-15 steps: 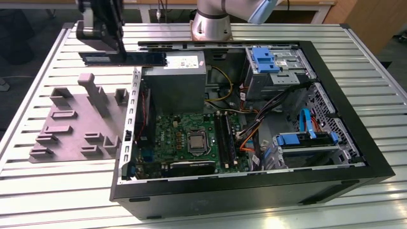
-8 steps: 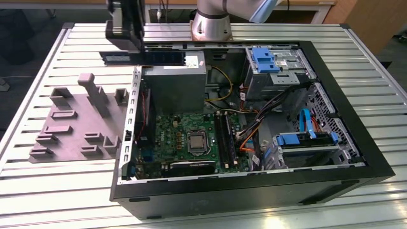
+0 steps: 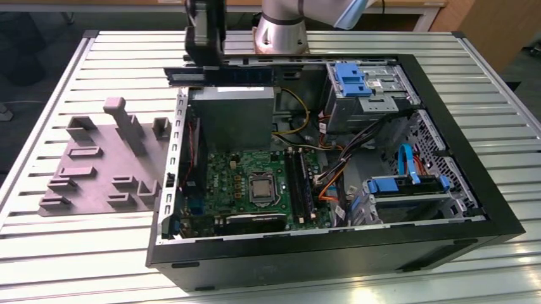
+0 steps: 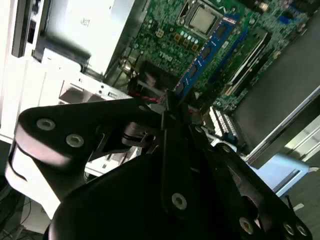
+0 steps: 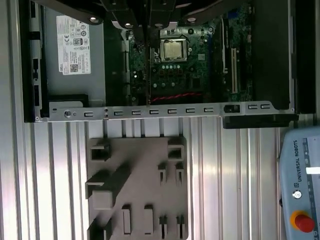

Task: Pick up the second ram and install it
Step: 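Pick up the second ram and move it above second insertion slot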

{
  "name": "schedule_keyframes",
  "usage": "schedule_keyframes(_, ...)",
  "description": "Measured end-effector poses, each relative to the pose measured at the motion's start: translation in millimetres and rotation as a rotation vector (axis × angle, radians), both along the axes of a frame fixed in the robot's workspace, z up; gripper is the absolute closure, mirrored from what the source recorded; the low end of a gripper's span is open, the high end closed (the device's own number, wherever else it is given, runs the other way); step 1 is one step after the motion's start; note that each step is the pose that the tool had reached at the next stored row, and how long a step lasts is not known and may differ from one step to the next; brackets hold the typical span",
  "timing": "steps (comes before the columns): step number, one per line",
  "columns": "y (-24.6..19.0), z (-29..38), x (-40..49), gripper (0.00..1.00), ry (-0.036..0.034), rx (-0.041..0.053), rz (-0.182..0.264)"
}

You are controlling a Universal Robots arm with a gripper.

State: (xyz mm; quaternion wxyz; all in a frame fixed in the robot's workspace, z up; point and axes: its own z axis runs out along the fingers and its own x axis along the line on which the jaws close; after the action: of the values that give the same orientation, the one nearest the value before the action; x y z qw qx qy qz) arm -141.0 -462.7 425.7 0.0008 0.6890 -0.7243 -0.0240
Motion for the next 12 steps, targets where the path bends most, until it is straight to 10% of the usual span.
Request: schedule_keyframes(12,-0.1,-0.1,44.0,0.86,0.0,0.0,0.0)
